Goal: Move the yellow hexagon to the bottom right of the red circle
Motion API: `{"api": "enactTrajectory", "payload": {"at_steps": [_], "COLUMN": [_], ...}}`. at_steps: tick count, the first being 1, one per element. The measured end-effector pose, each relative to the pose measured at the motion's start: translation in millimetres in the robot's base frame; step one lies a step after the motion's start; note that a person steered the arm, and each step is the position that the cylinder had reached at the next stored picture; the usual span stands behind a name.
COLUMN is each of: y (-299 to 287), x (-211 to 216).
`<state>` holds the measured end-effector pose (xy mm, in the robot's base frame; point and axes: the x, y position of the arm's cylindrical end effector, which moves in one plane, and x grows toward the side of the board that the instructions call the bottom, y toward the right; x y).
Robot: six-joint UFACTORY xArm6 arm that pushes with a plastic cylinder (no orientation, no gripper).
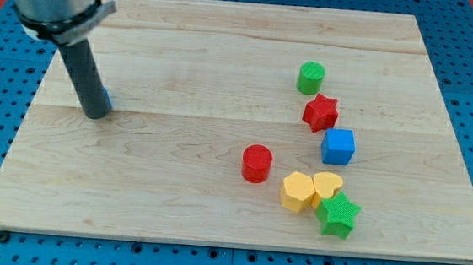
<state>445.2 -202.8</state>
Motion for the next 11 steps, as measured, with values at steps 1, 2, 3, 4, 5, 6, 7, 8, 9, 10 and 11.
{"api": "enactTrajectory", "payload": {"at_steps": [1, 2, 3, 4, 5, 6, 7, 8, 9, 10, 11], "y": [-3, -39, -70, -52, -9, 28, 44, 65, 87, 77, 100], "x": [-28, -43, -51, -68, -75, -79, -96, -107, -124, -145, -145]}}
